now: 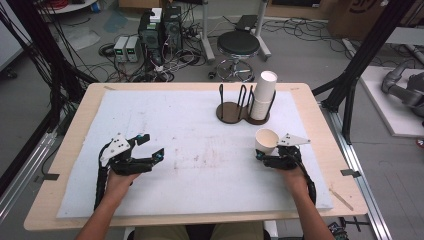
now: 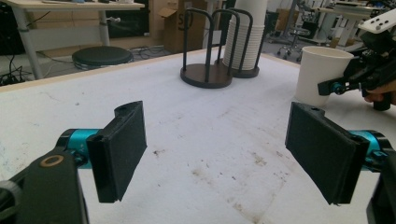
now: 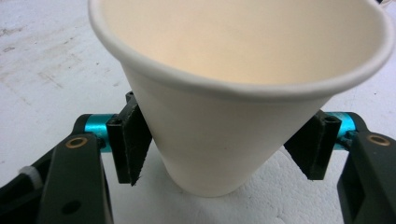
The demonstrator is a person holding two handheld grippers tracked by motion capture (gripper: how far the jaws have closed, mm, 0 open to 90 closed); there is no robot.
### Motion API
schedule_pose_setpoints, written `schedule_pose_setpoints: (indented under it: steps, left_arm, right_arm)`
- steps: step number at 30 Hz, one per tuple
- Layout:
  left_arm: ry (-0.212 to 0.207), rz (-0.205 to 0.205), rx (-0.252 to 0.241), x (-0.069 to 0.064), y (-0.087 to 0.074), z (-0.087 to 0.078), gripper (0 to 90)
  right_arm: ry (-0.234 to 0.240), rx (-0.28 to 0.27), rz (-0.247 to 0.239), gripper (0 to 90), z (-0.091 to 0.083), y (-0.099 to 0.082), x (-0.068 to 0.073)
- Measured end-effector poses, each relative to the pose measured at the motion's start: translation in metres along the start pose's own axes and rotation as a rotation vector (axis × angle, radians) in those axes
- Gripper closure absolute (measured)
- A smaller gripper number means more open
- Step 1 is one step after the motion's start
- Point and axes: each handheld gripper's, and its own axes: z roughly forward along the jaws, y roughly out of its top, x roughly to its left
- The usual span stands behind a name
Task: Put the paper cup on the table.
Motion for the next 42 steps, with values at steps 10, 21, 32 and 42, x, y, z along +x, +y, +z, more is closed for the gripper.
schedule_pose_setpoints:
  steps: [10, 21, 32, 42]
  left_arm:
    - [0.002, -0.002, -0.001, 0.002, -0.001, -0.001, 20.5]
    - [-0.029, -0.069, -0.038, 0.006, -0.002, -0.004, 17.5]
    - [-0.024, -0.047, -0.074, 0.005, 0.001, -0.016, 17.0]
    - [-0.010, -0.032, -0.068, 0.001, 0.001, -0.020, 17.3]
  right_arm:
    - [0.010, -0.015, 0.063, 20.6, -0.005, -0.001, -0.003]
    - [0.006, -0.062, 0.052, 20.3, -0.049, -0.010, 0.001]
    - [0.031, -0.203, -0.013, 20.3, -0.084, 0.003, 0.021]
    - [0.081, -0.211, -0.029, 20.3, -0.082, 0.010, 0.032]
